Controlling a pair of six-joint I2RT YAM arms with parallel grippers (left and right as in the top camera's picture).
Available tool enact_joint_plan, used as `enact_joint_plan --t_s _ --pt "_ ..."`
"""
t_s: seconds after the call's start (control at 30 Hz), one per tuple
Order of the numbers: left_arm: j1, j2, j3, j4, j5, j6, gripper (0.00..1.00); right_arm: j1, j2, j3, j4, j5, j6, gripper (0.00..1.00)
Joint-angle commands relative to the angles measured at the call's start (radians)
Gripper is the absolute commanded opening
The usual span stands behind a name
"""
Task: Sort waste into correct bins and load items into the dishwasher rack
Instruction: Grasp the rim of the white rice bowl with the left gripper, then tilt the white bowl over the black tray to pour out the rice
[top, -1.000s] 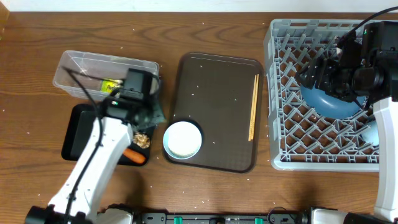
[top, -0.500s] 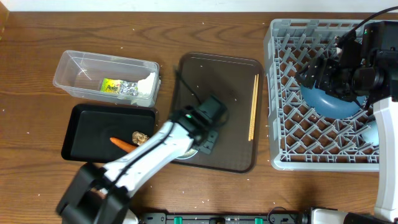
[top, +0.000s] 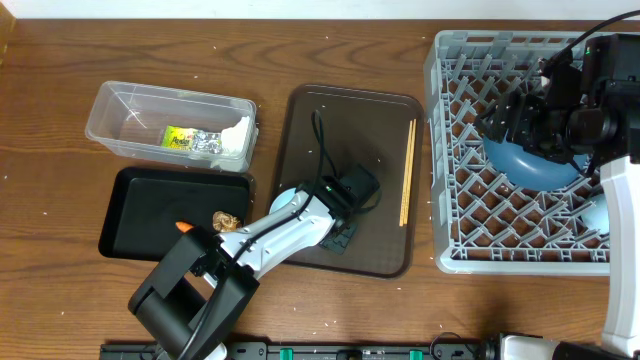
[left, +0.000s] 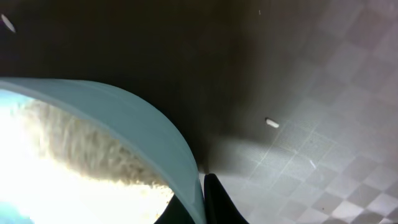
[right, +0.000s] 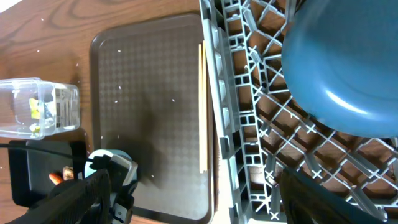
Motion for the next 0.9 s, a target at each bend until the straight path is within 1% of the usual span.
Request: enact_joint_plan --t_s 0.0,0.17,0.27,0.37,0.53,0.67,0.77,0.87 --pt "0.0 -0.033 0.023 -0.048 -0.008 0.005 0.06 0.003 0.004 0.003 -0.001 -0.008 -0.013 0.8" --pt "0.021 -0.178 0.069 -0.123 -0.008 0.005 0.06 0.003 0.004 0.003 -0.001 -0.008 -0.013 0.8" --pt "0.074 -0.289 0.07 -0.144 -0.004 -0.028 0.06 0.003 0.004 0.003 -0.003 -0.008 -0.013 0.8" --pt "0.157 -0.375 0.07 -0.172 0.027 -0.063 0.06 0.003 0.004 0.003 -0.004 -0.008 -0.013 0.8" --pt "0.373 -0.469 0.052 -0.184 0.179 -0.108 0.06 0.003 0.004 0.003 -0.004 -0.008 -0.014 0.8" --pt "0.553 -0.508 0.002 -0.177 0.303 -0.108 0.06 0.003 0.004 0.003 -0.005 -0.008 -0.014 0.8" --pt "0.679 -0.521 -0.038 -0.158 0.417 -0.077 0.06 0.003 0.004 0.003 -0.006 -0.008 -0.013 0.8" --pt "0.786 -0.526 -0.077 -0.135 0.478 -0.053 0.06 0.003 0.004 0.003 -0.008 -0.008 -0.013 0.8"
